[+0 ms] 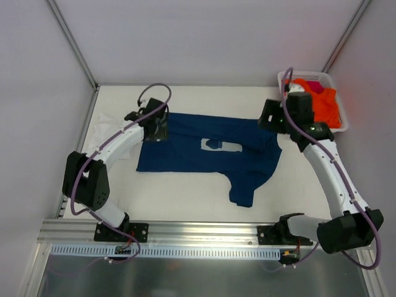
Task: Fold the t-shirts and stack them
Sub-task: Grap the side of the flattened tshirt closest away from the robot with both arms, then fold the other side of the tshirt into a rectangle
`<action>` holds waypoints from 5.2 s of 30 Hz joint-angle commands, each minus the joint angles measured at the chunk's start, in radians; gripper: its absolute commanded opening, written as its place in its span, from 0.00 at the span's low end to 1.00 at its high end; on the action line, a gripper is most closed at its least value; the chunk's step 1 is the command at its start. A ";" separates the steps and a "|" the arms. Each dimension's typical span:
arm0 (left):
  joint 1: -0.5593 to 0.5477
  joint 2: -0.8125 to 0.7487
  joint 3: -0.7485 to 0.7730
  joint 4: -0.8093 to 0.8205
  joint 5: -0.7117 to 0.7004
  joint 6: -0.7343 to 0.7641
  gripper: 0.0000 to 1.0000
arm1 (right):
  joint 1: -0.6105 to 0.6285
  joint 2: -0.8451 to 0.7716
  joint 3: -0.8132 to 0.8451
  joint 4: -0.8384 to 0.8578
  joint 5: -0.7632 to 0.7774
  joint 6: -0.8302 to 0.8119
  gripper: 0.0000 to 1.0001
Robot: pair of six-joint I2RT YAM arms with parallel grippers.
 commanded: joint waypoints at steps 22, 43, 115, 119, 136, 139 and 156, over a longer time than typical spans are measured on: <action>-0.046 0.089 -0.347 0.024 -0.055 -0.198 0.99 | 0.384 -0.174 -0.655 -0.018 0.344 0.397 0.79; -0.043 0.088 -0.352 0.039 -0.055 -0.172 0.97 | 0.405 0.133 -0.638 0.053 0.353 0.489 0.55; -0.043 0.032 -0.334 0.018 -0.017 -0.129 0.00 | 0.624 -0.131 -0.560 -0.343 0.559 0.675 0.00; -0.043 0.002 -0.298 -0.004 -0.049 -0.113 0.00 | 0.623 -0.122 -0.524 -0.343 0.580 0.655 0.00; -0.005 0.040 -0.168 -0.062 -0.095 -0.075 0.00 | 0.609 -0.014 -0.427 -0.329 0.620 0.609 0.00; 0.006 0.071 -0.136 -0.064 -0.085 -0.063 0.00 | 0.588 0.025 -0.375 -0.325 0.656 0.586 0.00; 0.067 0.455 0.387 -0.137 -0.025 0.074 0.00 | 0.218 0.493 0.082 -0.148 0.574 0.210 0.01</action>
